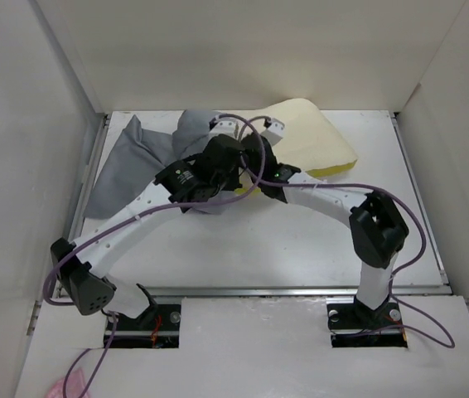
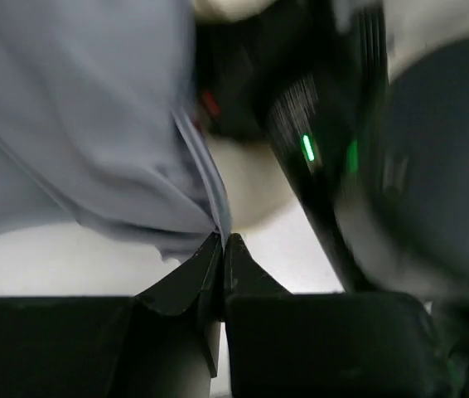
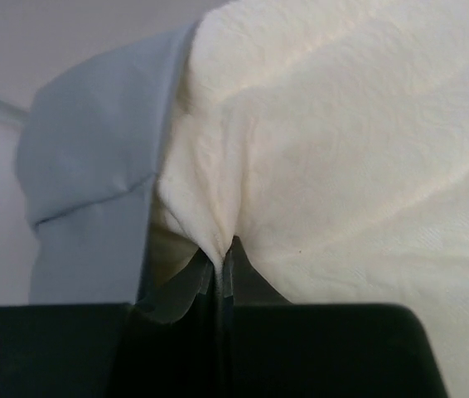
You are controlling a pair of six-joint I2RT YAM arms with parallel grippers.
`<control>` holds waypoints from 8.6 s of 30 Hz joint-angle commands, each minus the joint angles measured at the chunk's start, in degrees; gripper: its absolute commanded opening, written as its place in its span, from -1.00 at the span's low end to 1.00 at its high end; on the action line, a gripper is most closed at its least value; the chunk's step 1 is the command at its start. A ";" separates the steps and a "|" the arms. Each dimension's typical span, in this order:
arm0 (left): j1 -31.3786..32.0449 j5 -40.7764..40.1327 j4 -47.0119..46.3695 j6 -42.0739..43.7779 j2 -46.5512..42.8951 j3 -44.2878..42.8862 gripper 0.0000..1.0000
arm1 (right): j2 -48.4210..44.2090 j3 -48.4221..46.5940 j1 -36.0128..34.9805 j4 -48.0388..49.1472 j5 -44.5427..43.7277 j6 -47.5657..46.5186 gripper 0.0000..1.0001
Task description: Put the pillow into the pillowcase
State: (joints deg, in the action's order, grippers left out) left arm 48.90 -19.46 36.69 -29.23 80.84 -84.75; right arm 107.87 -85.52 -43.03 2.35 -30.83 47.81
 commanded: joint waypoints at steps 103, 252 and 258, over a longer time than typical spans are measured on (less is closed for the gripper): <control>-20.35 10.23 -9.26 17.98 37.57 -35.23 -1.00 | -2.48 17.80 18.68 8.45 45.86 -37.99 -1.00; 3.48 14.73 -18.06 17.37 16.54 -31.52 -1.00 | -7.42 17.31 8.31 -1.46 -13.29 4.92 -1.00; -0.91 12.78 -19.98 16.23 15.14 -24.97 -1.00 | -11.36 21.17 8.83 2.21 -7.24 -3.66 -0.06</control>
State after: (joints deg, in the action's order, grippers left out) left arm 49.34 -8.43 30.68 -11.05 99.24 -110.30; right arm 99.55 -65.54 -31.51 5.15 -39.24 47.99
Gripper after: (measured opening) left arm 0.006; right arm 0.419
